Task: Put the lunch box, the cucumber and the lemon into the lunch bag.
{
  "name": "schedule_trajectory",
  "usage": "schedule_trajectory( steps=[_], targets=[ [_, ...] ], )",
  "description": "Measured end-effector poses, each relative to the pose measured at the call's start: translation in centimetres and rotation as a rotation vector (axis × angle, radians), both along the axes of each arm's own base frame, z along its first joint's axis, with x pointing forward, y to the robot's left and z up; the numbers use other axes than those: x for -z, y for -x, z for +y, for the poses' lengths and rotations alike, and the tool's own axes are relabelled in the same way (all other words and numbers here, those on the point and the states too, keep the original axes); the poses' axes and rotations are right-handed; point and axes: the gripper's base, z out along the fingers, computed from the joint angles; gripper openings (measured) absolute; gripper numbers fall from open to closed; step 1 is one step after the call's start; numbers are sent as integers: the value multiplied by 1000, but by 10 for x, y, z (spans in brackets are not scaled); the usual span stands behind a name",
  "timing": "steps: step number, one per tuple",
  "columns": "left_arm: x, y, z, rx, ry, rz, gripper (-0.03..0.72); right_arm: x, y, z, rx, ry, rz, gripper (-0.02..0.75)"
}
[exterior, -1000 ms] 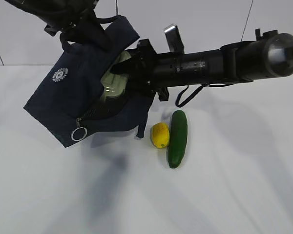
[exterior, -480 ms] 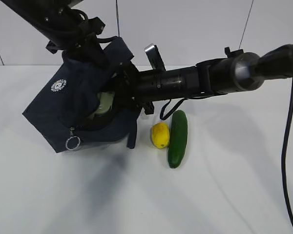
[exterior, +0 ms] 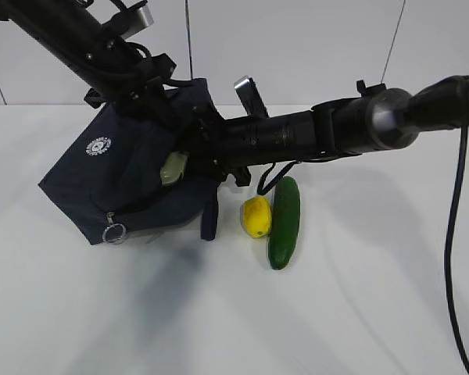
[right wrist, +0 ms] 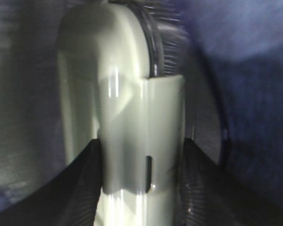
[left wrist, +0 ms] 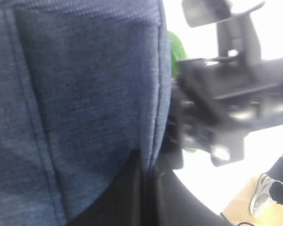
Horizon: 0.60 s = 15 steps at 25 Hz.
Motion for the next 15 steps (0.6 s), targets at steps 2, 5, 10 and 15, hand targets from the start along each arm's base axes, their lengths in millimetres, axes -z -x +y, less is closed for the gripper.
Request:
schedule_trajectory(
  steps=[2,5,10,15],
  targets=[
    [0,0,0,-1,0,1,-10,3,-1,0,8,-5,10,360],
    [0,0,0,-2,1,1,-10,14,-2,0,17,-5,43,360],
    [1,0,0,-2,2,7,-10,25,-2,1,24,-4,85,360],
    [1,0,0,-2,3,7,-10,24,-2,1,28,-2,83,394]
  ],
)
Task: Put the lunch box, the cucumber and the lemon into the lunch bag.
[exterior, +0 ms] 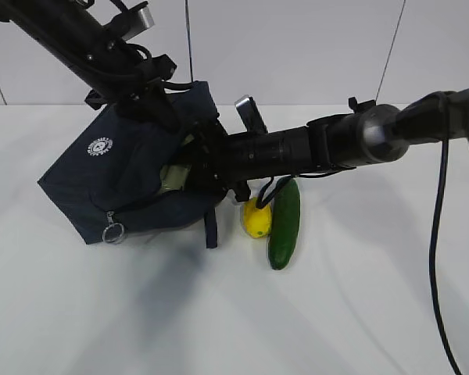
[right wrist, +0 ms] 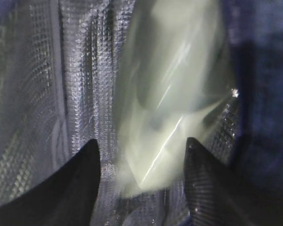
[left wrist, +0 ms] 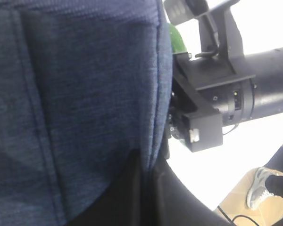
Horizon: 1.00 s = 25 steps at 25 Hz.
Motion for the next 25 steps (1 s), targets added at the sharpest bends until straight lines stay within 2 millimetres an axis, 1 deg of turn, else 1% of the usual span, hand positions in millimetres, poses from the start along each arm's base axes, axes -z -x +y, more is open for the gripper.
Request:
schedule_trajectory(
  steps=[5,11,14,16,19,22,25],
  targets=[
    [0,1,0,9,-1,11,-10,-2,-1,1,-2,-7,-3,421],
    [0,2,0,15,-2,19,-10,-3,1,1,-19,-17,-5,423],
    [1,2,1,14,-2,21,-10,-4,2,1,-55,-17,-55,423],
    [1,1,5,8,-3,28,-10,-6,2,-2,-89,-22,-106,423],
    [1,-1,13,-3,1,43,-10,-6,2,-6,-122,-17,-137,423],
    [-1,-4,22,-32,31,57,-10,-8,5,-10,-178,37,-166,423],
    [-2,-5,26,-45,59,73,-10,-16,9,-13,-239,102,-198,423]
  ],
)
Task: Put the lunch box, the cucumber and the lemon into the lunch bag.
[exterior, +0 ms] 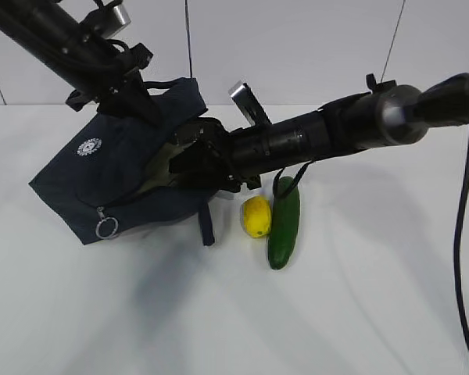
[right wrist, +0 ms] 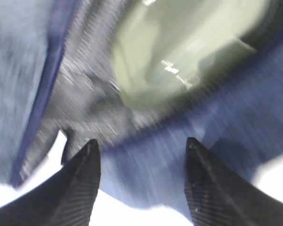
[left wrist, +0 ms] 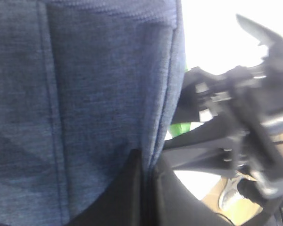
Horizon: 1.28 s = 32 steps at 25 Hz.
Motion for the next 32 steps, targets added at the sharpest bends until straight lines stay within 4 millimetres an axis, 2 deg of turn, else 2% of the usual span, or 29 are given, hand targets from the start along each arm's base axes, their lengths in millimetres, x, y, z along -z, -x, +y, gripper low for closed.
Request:
schedule_trajectory(
  steps=[9,16,25,32],
  targets=[
    [0,2,2,12,6,23,-10,-44,8,-12,-101,279,-43,423],
    [0,2,2,15,2,25,-10,-83,14,-32,-37,527,-26,423],
    [1,2,3,18,-13,22,-10,-108,29,-66,125,837,124,422],
    [3,2,5,26,-41,18,-10,-107,33,-74,205,919,212,422]
  ],
)
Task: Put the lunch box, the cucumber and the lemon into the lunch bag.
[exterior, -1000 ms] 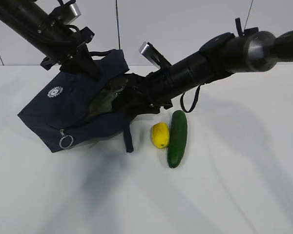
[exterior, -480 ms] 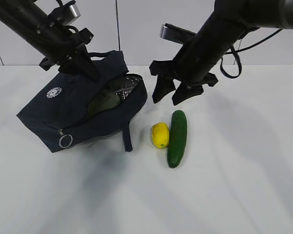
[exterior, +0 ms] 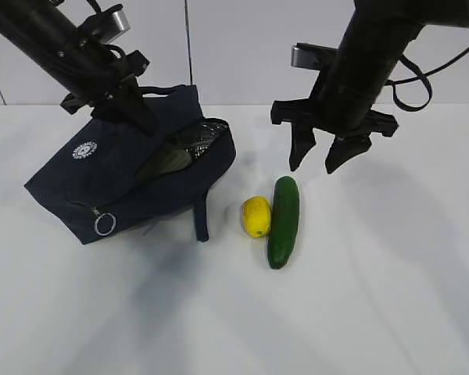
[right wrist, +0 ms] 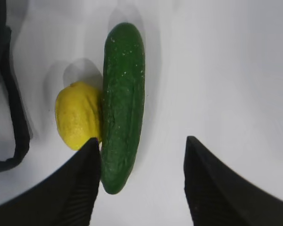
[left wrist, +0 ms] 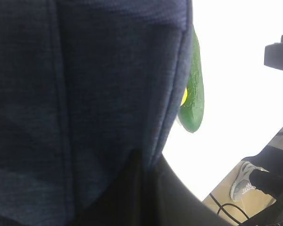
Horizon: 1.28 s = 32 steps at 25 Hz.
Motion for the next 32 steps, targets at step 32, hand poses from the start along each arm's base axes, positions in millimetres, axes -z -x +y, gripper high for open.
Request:
schedule_trajectory(
  steps=[32],
  targets=[
    [1,0,1,2,-9,-2,-10,57,-34,4,264,16,-79,433]
  ],
)
